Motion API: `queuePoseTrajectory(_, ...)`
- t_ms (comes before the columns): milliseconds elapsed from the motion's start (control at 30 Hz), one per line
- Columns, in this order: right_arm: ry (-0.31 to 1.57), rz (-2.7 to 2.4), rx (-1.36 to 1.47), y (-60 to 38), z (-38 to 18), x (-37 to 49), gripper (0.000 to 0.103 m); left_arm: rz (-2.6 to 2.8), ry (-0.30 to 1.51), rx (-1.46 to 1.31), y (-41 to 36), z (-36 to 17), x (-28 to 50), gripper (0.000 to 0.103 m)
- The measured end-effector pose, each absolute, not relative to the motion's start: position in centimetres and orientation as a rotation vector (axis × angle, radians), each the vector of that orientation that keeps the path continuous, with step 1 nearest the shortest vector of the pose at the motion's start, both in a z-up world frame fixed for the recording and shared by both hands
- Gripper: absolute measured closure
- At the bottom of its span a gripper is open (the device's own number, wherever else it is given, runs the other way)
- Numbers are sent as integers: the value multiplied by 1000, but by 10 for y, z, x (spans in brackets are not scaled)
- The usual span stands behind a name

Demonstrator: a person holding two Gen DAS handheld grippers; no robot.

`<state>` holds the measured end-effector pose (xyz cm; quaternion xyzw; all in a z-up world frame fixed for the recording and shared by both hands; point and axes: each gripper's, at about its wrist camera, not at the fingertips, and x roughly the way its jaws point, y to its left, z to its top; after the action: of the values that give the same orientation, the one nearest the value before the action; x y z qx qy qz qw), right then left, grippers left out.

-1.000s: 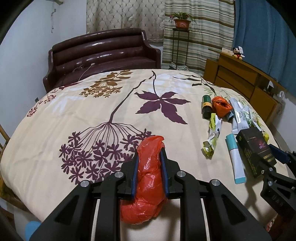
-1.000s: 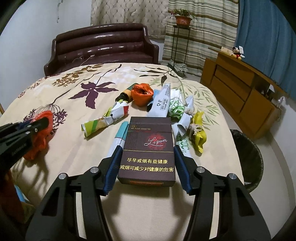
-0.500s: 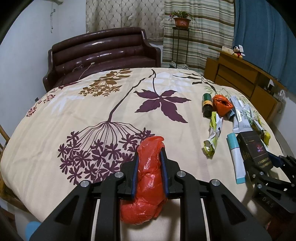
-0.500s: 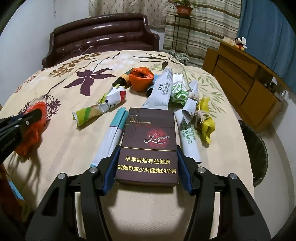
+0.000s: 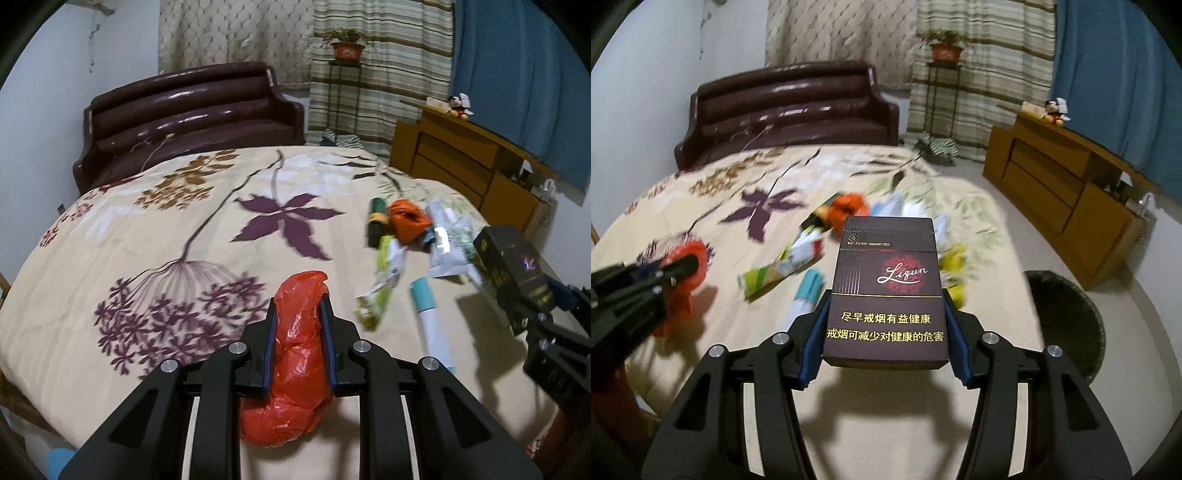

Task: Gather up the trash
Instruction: 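Carry both items over the bin and open both grippers to drop them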

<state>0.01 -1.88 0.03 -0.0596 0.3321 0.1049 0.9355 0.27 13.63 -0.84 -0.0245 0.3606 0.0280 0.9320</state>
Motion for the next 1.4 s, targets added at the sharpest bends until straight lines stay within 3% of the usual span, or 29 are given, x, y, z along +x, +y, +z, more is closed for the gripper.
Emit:
queuePoseTrajectory(300,620,61,-88,-93,17,12,50,-49,692,-21,78,10,15,81)
queuePoseTrajectory(733,638,-95,-24,-198,-2,30,49,-214,666,59,-37,16,44,81)
queuePoseTrajectory(1400,649,-151,68,-267,-28,55,49,-296,688,163,-145,0,93,81)
